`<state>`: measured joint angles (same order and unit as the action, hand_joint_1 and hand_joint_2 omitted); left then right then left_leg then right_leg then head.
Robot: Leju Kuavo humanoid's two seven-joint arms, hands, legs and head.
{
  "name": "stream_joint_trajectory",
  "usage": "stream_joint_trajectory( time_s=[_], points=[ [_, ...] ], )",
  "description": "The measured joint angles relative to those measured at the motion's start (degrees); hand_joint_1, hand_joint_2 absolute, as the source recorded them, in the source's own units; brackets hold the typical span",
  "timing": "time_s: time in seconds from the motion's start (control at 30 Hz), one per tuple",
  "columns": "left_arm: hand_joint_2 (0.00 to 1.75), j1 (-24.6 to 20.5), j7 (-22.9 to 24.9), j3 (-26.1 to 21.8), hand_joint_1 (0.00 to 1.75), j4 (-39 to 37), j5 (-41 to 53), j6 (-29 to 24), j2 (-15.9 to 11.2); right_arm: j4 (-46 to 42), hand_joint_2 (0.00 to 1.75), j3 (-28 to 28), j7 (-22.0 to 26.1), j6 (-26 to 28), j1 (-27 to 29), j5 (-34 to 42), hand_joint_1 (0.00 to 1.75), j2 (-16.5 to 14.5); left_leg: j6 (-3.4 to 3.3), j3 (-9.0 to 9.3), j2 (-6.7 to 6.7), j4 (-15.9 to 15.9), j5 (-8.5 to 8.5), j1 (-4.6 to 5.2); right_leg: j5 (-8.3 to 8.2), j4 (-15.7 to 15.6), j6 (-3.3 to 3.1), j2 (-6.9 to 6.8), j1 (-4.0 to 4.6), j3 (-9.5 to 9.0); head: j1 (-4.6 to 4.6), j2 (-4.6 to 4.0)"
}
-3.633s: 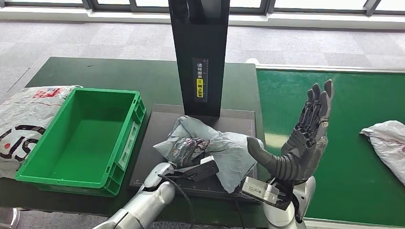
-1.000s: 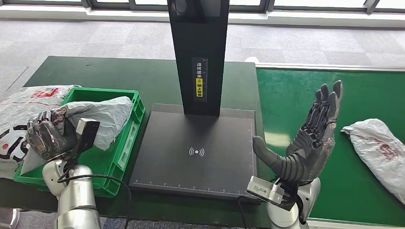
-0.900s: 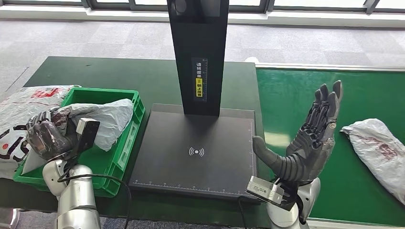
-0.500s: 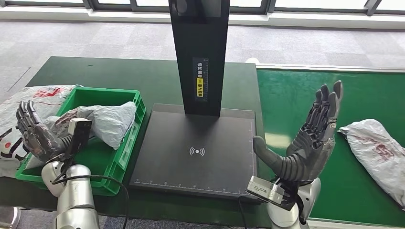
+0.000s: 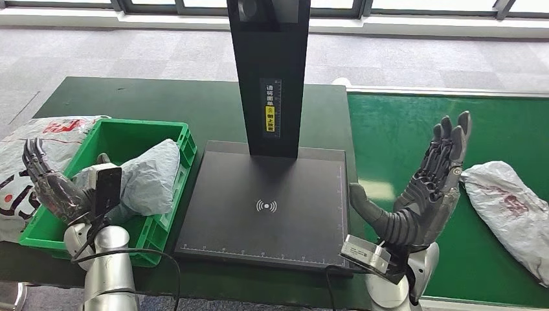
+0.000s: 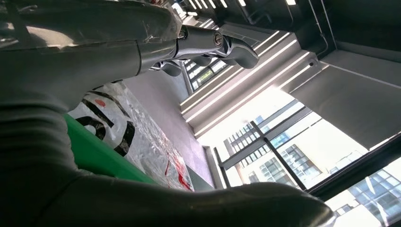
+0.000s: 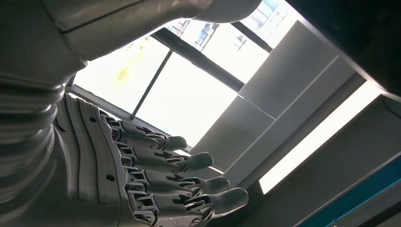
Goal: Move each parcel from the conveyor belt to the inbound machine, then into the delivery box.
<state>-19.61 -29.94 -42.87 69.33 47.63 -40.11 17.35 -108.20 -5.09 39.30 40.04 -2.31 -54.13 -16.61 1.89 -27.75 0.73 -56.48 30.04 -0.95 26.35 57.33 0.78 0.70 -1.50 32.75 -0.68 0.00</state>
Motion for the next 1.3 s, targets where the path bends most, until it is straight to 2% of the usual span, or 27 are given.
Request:
stream_joint_trajectory(
  time_s=[0.33,0.4,0.47,0.53,0.63,0.9,1.1,1.3],
  points=[
    [0.0,0.51,0.02,0.99,0.0,0.62,-1.39,0.0,0.0,0.05,1.75,0.35,0.04,0.0,0.05,0.14,0.0,-0.01,0.0,-0.01,0.01,0.0,0.0,0.0,0.0,0.0,0.0,-0.01,0.0,0.0,0.0,0.0],
    [0.87,2.64,-0.47,4.8,0.0,3.63,-5.26,0.0,0.2,0.14,1.75,1.42,-0.02,0.0,0.21,0.11,0.0,-0.05,-0.02,-0.03,0.0,0.0,0.01,0.0,0.0,-0.01,0.0,0.0,-0.01,0.0,0.0,0.0],
    [1.75,6.33,-3.89,11.42,0.0,10.44,-11.55,0.0,0.68,0.34,1.75,3.61,-0.94,0.0,0.42,-0.33,0.0,-0.1,-0.04,-0.07,0.0,0.0,0.03,0.01,0.0,-0.02,0.0,-0.01,-0.01,0.0,0.0,0.0],
    [1.75,9.56,-8.14,17.93,0.0,18.01,-16.76,0.17,0.87,0.72,1.75,6.35,-2.57,0.0,0.48,-1.28,0.0,-0.15,-0.03,-0.19,0.01,0.0,0.05,0.01,0.01,-0.02,0.01,-0.02,-0.01,0.0,0.01,0.0],
    [1.75,13.9,-9.65,26.95,0.0,24.62,-21.88,1.51,0.4,1.22,1.75,9.89,-5.22,0.0,0.46,-3.38,0.0,-0.25,-0.02,-0.07,0.03,0.0,0.06,0.01,0.02,-0.03,0.01,-0.04,-0.01,0.0,0.01,0.0],
    [1.75,18.05,-6.99,40.25,0.0,26.81,-22.25,6.91,-0.55,3.84,1.75,17.07,-7.05,0.0,-0.38,-5.63,0.0,-0.37,-0.06,-0.15,0.03,-0.01,0.1,0.03,0.02,-0.08,0.02,-0.04,-0.03,-0.02,0.0,0.0],
    [1.75,18.67,-5.68,47.19,0.0,25.58,-21.36,8.37,-1.09,7.09,1.75,22.53,-6.3,0.0,-1.05,-5.37,0.0,-0.45,-0.06,-0.5,0.01,0.0,0.12,0.02,0.03,-0.08,0.02,-0.03,-0.03,-0.04,0.01,0.0],
    [1.75,19.49,-5.21,50.16,0.0,24.0,-21.35,9.18,-1.42,9.88,1.75,25.1,-7.86,0.0,-1.54,-7.25,0.0,-0.53,-0.06,-0.49,0.0,0.0,0.12,0.02,0.03,-0.08,0.02,-0.02,-0.02,-0.04,0.01,0.0]
  ],
)
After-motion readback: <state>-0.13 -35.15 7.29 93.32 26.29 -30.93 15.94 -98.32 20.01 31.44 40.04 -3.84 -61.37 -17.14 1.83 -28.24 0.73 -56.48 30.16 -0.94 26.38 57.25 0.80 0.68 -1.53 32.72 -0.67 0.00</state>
